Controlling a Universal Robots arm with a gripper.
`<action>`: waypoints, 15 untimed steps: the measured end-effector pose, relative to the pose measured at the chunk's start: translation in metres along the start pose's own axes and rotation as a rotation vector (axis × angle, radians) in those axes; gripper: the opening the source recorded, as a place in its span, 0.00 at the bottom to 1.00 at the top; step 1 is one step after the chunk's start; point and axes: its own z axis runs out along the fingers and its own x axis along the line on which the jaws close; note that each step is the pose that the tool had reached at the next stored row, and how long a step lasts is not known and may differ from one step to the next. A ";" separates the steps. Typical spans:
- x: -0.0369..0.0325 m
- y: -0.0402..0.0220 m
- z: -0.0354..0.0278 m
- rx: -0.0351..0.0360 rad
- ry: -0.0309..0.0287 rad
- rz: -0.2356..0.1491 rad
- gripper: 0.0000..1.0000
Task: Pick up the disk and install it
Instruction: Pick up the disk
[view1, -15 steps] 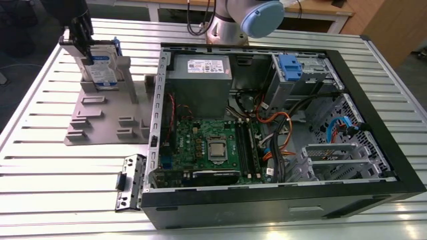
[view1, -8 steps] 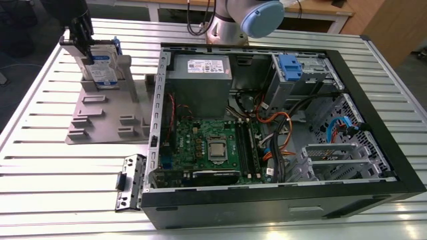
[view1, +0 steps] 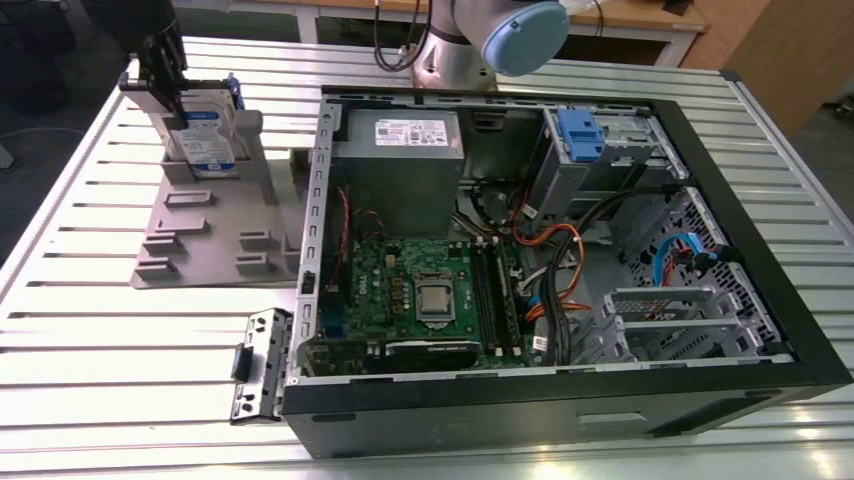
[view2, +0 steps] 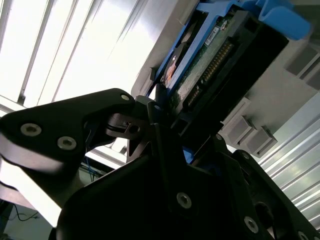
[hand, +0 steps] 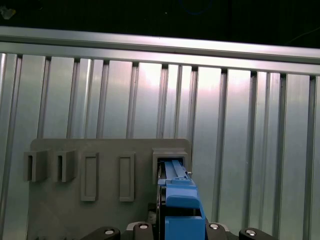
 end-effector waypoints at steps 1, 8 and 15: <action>0.0000 0.0000 0.0000 0.0002 0.0000 0.000 0.36; -0.0002 0.0001 -0.0072 0.0000 0.0000 0.000 0.36; -0.0003 0.0002 -0.0146 0.0000 0.0000 0.000 0.36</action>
